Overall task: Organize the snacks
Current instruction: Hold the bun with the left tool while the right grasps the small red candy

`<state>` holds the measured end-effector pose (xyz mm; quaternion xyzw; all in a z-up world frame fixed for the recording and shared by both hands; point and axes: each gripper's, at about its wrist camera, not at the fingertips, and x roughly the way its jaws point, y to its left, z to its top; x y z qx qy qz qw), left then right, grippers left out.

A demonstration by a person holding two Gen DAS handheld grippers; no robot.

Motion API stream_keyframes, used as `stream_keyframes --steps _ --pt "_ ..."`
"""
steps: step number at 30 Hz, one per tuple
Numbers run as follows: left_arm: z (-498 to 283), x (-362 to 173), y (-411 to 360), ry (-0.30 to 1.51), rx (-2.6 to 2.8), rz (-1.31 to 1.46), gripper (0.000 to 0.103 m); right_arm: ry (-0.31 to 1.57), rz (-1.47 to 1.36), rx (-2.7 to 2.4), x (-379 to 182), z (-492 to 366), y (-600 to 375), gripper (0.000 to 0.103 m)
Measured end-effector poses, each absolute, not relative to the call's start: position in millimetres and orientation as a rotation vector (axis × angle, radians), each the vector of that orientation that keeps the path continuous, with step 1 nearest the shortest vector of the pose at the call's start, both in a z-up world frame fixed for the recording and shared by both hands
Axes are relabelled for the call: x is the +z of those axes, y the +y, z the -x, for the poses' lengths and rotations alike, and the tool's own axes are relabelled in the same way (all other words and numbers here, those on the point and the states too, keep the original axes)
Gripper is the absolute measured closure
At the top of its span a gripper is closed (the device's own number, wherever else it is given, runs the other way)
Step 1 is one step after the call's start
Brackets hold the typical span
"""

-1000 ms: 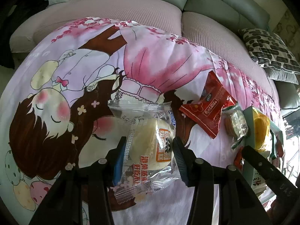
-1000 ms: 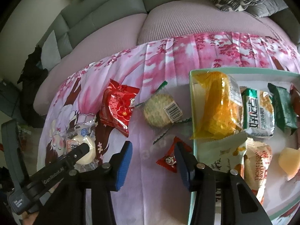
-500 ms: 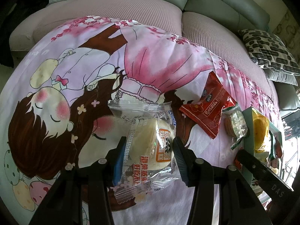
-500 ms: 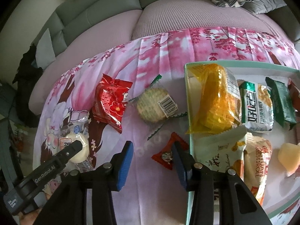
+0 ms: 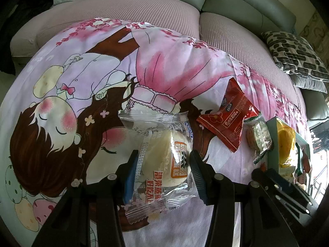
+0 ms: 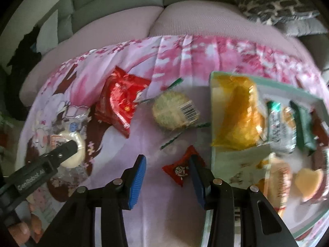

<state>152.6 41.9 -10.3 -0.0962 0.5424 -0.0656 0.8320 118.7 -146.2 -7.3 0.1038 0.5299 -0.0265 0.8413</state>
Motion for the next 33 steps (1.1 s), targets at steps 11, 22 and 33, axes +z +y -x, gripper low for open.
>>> stream_keyframes --steps 11,22,33 --pt "-153 -10 42 1.150 -0.139 0.203 0.052 1.099 -0.356 0.087 -4 -119 -141 0.056" --pt "-153 -11 42 1.151 -0.139 0.200 0.052 1.123 -0.253 -0.035 -14 -122 -151 0.058" --pt "-153 -13 41 1.153 -0.138 0.198 0.052 1.139 -0.110 -0.034 -21 -122 -133 0.065"
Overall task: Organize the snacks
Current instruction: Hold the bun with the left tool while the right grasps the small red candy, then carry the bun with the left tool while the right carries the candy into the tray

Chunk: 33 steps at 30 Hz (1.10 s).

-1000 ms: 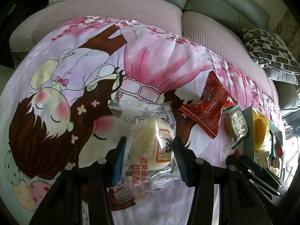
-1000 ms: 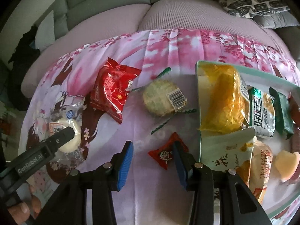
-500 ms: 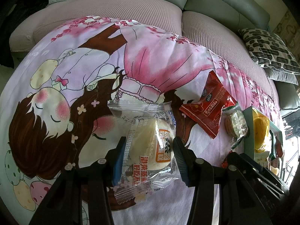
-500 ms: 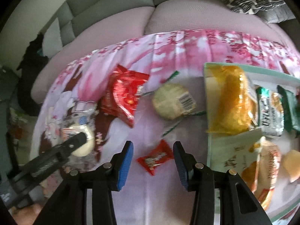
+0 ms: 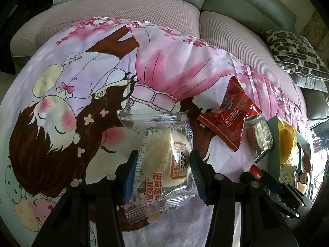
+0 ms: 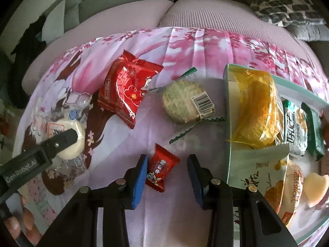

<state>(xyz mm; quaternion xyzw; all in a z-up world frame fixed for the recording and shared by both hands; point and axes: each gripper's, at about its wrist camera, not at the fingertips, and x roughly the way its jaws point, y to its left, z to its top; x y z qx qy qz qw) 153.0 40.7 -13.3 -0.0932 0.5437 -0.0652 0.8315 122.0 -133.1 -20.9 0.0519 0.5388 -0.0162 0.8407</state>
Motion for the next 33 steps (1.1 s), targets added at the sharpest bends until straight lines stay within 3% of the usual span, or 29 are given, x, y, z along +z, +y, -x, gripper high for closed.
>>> stream_keyframes --steps 2,9,33 --pt "-153 -13 41 1.154 -0.138 0.197 0.052 1.135 -0.089 -0.036 -21 -121 -131 0.073" --pt "-154 -13 41 1.153 -0.139 0.193 0.052 1.118 -0.104 -0.018 -20 -123 -131 0.085" --pt "-142 35 44 1.011 -0.123 0.174 0.055 0.938 -0.184 0.001 45 -100 -149 0.085"
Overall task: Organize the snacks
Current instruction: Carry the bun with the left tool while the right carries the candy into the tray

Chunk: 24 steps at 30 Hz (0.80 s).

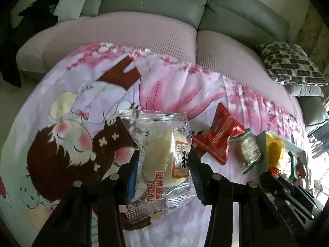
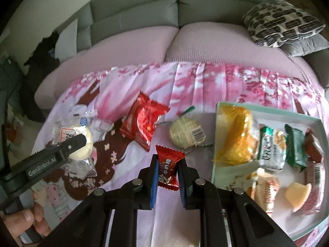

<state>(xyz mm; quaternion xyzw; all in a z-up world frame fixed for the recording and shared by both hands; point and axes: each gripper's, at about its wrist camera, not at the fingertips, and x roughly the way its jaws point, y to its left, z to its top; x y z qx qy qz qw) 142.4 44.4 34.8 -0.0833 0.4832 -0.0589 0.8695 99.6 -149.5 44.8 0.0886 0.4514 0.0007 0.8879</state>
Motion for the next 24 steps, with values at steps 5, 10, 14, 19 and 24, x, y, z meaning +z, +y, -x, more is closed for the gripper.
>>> stream_keyframes --steps 5,10,14,19,24 --pt "-134 63 30 0.934 -0.174 0.167 0.055 0.885 -0.226 -0.042 64 -88 -174 0.085" --pt "-123 90 -1 0.859 -0.246 0.143 0.055 0.840 -0.275 -0.115 77 -74 -209 0.085" --pt "-115 102 -36 0.822 -0.336 0.117 0.055 0.812 -0.325 -0.176 83 -62 -242 0.085" --pt "-107 106 -85 0.816 -0.435 0.069 0.055 0.791 -0.390 -0.289 86 -41 -293 0.085" --pt "-98 105 -131 0.814 -0.522 0.016 0.055 0.790 -0.465 -0.360 78 -25 -333 0.085"
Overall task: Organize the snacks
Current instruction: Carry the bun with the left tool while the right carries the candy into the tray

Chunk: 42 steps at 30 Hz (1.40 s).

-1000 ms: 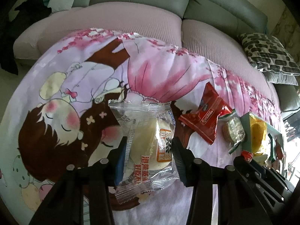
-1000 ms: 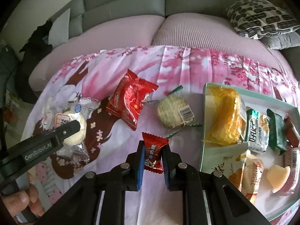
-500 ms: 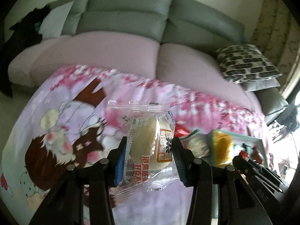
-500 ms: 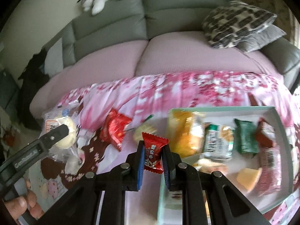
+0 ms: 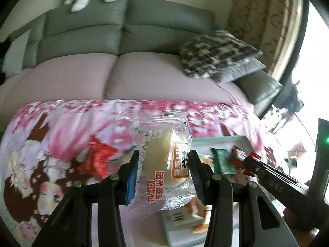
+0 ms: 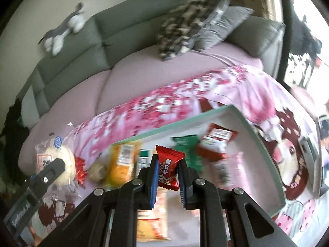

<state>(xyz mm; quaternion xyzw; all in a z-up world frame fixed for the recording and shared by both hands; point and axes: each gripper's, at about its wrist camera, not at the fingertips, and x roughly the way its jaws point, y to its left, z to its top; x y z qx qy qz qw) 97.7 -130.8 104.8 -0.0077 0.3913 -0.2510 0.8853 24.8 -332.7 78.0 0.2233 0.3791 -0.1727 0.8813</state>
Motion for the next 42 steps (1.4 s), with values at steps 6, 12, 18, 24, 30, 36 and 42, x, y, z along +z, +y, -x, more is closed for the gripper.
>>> stream_keyframes --steps 6,12,18,24,30,36,42 --pt "-84 96 -180 0.833 -0.603 -0.047 0.055 0.791 -0.522 -0.433 71 -8 -367 0.085" --pt "-83 73 -211 0.867 -0.636 -0.060 0.055 0.829 -0.556 -0.433 46 -15 -378 0.084" --pt "-92 51 -218 0.913 -0.608 -0.038 0.055 0.883 -0.607 -0.429 26 -21 -383 0.084" --pt "-96 49 -216 0.929 -0.603 -0.022 0.037 0.903 -0.597 -0.439 24 -24 -380 0.082" --pt "-95 58 -207 0.925 -0.600 0.007 0.036 0.905 -0.574 -0.459 32 -23 -381 0.081" --pt "-102 69 -186 0.925 -0.548 0.045 0.028 0.918 -0.552 -0.481 36 -22 -379 0.064" --pt "-113 67 -163 0.940 -0.441 0.043 0.020 0.912 -0.517 -0.488 42 -23 -373 0.038"
